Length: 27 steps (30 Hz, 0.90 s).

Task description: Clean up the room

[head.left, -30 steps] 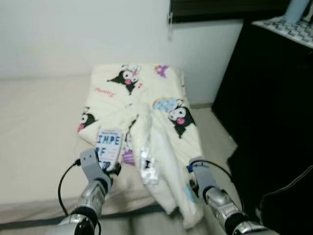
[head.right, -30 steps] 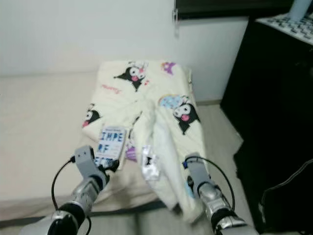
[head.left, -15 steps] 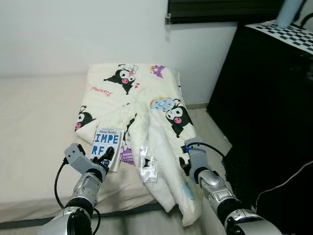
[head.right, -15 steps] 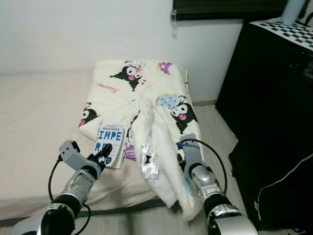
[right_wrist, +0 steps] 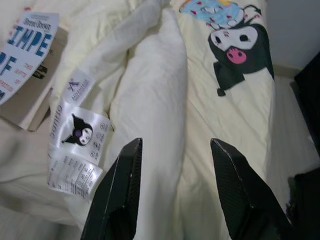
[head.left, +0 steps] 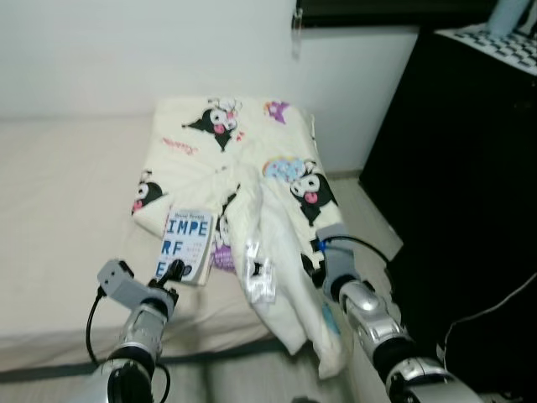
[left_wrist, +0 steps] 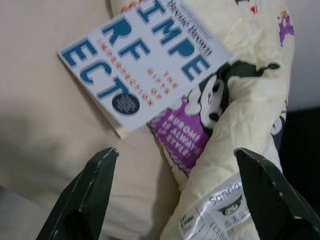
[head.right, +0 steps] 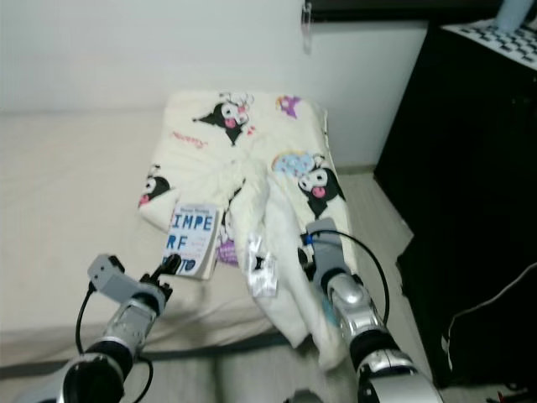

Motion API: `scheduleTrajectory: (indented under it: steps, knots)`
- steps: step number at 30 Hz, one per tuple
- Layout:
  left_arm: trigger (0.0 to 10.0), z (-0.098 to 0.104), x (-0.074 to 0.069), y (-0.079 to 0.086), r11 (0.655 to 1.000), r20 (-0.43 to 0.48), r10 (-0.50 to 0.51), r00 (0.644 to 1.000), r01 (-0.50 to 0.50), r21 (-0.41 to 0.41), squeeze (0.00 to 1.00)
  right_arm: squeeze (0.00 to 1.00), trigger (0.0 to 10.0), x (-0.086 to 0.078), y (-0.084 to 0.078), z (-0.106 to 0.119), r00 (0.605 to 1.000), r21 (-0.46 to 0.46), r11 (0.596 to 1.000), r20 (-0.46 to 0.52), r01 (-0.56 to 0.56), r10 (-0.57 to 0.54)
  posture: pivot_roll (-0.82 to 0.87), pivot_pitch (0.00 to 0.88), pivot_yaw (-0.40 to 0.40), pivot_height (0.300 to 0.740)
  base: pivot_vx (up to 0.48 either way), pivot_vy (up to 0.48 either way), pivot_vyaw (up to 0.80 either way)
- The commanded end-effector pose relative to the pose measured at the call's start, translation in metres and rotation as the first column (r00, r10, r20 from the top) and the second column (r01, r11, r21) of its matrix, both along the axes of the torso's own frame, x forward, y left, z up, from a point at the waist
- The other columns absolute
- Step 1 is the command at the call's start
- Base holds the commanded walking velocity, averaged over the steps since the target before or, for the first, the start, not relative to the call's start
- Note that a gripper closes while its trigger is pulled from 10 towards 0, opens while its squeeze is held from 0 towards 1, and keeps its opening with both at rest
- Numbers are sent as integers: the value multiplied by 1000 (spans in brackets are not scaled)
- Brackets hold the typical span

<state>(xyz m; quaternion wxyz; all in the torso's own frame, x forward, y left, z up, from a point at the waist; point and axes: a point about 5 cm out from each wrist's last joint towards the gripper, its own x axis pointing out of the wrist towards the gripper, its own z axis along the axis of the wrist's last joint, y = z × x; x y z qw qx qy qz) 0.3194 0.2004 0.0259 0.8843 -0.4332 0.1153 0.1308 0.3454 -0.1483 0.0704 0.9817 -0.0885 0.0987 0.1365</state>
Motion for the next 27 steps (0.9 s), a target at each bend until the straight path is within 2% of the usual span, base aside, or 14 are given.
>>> scheduleTrajectory:
  steps: [1,8,14,15,18,20,23,26,27]
  knots:
    - [10000,-9,-8,4,999,-23,25,999,-26,-48,0,0,10000,-4,-1,2,1000,29,999,22,-20,19,-302,180,-10,625,0,0,0]
    - [10000,-1,-1,2,993,32,38,999,-34,-110,0,0,10000,-4,11,21,990,67,993,102,-100,93,-321,195,-14,600,0,0,0]
    - [10000,18,13,-7,981,172,31,985,3,-194,0,0,10000,-11,19,34,980,107,984,150,-144,127,-337,249,-21,575,0,0,0]
    - [10000,18,13,-7,981,172,31,985,3,-194,0,0,10000,-11,19,34,980,107,984,150,-144,127,-337,249,-21,575,0,0,0]
    - [10000,27,19,-8,970,237,57,970,3,-244,0,0,10000,-18,24,40,974,121,977,165,-176,155,-345,275,-27,565,0,0,0]
    - [10000,35,23,-3,958,283,105,953,-20,-286,0,0,10000,-24,30,46,966,137,968,179,-212,186,-352,293,-31,555,0,0,0]
    - [10000,40,26,4,950,308,142,941,-43,-309,0,0,10000,-29,33,50,961,144,962,186,-232,204,-361,309,-41,545,0,0,0]
    - [10000,48,26,23,932,329,237,914,-118,-344,0,0,10000,-37,39,56,952,137,954,193,-267,239,-383,341,-60,530,0,0,0]
    - [10000,48,26,23,932,329,237,914,-118,-344,0,0,10000,-37,39,56,952,137,954,193,-267,239,-383,341,-60,530,0,0,0]
